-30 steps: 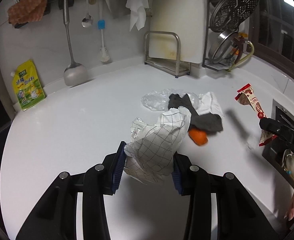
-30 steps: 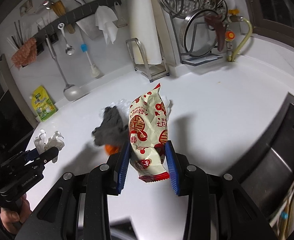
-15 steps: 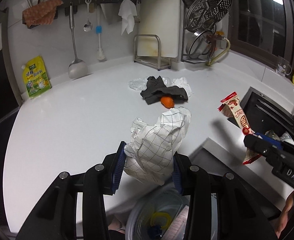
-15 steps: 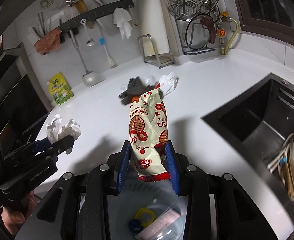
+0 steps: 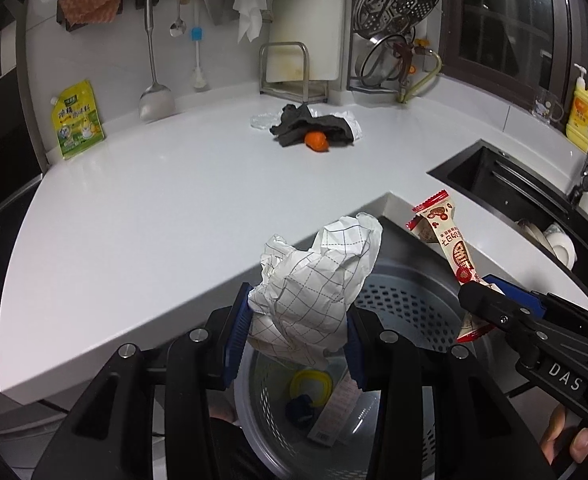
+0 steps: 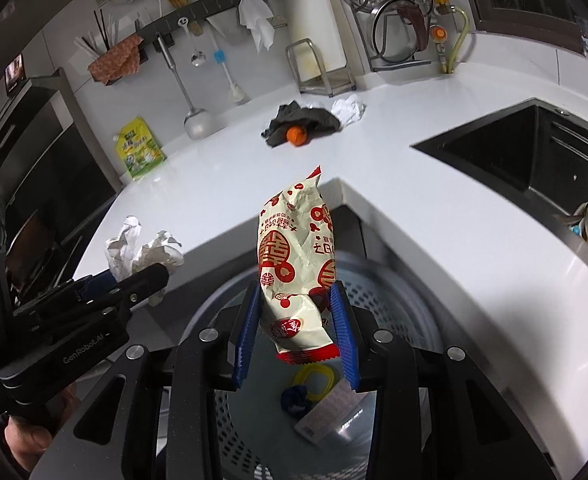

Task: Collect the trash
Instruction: 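Carry white tissue and snack wrapper over the grey bin with both tools, then open left tool dropping tissue while right tool drops wrapper into bin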

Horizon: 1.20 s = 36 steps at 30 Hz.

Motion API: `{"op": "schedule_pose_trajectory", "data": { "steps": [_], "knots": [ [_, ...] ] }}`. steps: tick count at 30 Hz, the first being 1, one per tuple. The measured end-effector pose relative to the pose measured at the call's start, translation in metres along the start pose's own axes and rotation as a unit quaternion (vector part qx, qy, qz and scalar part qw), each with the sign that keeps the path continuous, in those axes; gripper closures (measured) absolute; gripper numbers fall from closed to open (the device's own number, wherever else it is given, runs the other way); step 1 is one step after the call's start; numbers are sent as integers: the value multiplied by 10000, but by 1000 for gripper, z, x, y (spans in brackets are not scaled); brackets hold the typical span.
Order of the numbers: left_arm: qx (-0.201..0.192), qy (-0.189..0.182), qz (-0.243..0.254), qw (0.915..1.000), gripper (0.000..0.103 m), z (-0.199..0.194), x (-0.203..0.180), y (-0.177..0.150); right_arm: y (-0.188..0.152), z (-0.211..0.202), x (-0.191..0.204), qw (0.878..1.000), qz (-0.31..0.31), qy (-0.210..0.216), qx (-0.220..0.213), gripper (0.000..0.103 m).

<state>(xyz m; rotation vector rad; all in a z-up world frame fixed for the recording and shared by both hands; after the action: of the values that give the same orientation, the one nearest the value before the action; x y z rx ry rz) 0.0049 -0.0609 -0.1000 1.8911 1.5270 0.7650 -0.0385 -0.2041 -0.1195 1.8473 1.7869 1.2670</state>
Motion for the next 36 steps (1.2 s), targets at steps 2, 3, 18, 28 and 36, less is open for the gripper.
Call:
{"op": "schedule_pose_trajectory", "data": {
  "steps": [2, 3, 18, 28, 36],
  "knots": [
    [69, -25, 12, 10000, 62, 1, -1, -6, -7, -1, 1, 10000, -22, -5, 48, 68],
    [103, -30, 29, 9999, 62, 1, -2, -10, -10, -1, 0, 10000, -19, -7, 62, 68],
    [206, 9, 118, 9997, 61, -1, -5, -27, -34, 2, -3, 9995, 50, -14, 323, 68],
    [301, 34, 96, 9995, 60, 8, -4, -33, -38, 10, -4, 9989, 67, -30, 458, 68],
    [404, 40, 38, 9992, 58, 15, 0, -36, -41, 19, -7, 9983, 112, -80, 575, 67]
  ]
}}
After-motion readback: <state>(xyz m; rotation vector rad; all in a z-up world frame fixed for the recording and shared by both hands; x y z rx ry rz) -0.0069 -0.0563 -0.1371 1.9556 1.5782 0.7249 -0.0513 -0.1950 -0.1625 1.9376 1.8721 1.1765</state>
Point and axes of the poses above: each gripper's, at about its wrist camera, not at the fingertips, and z roughly the way its jaws point, x to its left, y to its top, the point moved 6 cm from there along z, roughly the way its jaws point, and after that the axes turned 8 degrees about y, right-handed, at the moved point
